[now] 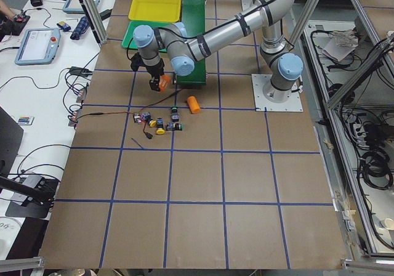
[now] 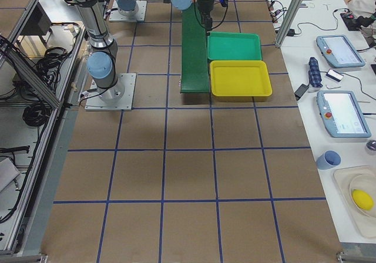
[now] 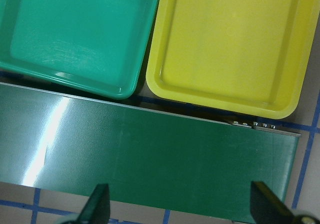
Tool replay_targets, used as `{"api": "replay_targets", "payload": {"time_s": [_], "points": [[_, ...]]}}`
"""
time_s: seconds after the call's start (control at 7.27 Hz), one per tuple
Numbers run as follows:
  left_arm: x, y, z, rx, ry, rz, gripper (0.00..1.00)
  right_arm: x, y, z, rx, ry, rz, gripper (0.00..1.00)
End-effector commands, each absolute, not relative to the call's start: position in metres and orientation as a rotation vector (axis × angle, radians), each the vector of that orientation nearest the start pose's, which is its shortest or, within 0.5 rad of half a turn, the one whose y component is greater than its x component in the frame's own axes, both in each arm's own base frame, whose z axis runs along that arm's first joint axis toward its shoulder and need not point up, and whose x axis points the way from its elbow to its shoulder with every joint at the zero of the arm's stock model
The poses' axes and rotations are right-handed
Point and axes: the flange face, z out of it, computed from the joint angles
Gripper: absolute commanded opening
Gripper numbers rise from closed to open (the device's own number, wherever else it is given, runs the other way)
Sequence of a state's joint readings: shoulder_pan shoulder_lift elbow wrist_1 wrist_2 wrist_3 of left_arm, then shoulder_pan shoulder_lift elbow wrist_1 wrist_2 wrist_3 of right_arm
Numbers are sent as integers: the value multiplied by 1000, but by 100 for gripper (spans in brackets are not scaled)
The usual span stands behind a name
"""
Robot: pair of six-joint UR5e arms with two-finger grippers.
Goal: Sort buttons by color to trays
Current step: 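Carry the orange cell with the left gripper onto the conveyor belt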
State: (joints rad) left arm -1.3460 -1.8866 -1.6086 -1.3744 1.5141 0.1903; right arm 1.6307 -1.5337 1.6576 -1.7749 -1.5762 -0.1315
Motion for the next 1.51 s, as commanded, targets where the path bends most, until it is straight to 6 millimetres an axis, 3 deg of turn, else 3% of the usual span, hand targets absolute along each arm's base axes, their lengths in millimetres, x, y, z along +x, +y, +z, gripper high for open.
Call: {"api": "replay_targets", "payload": {"time_s": [0.0,0.41,0.55,0.69,0.83,0.96,1.1,1.38], "points": [[-36,-555,289,-141,3208,358,0,163,-504,448,-301,3131,-130,100],[-42,-535,271,-116,3208,429,0,164,-511,456,-300,3128,-221,100],[-43,-531,255,-110,3204,486,0,163,-513,458,-298,3126,-231,100],[-44,-531,248,-108,3204,506,5,161,-513,461,-288,3130,-241,100],[-47,-532,247,-98,3202,507,17,157,-515,462,-276,3131,-248,100],[-52,-531,247,-94,3205,507,46,156,-518,469,-274,3128,-270,100],[-53,-531,245,-90,3204,512,95,156,-520,473,-274,3128,-282,100],[-56,-530,252,-100,3209,490,100,155,-521,473,-274,3129,-289,100]]}}
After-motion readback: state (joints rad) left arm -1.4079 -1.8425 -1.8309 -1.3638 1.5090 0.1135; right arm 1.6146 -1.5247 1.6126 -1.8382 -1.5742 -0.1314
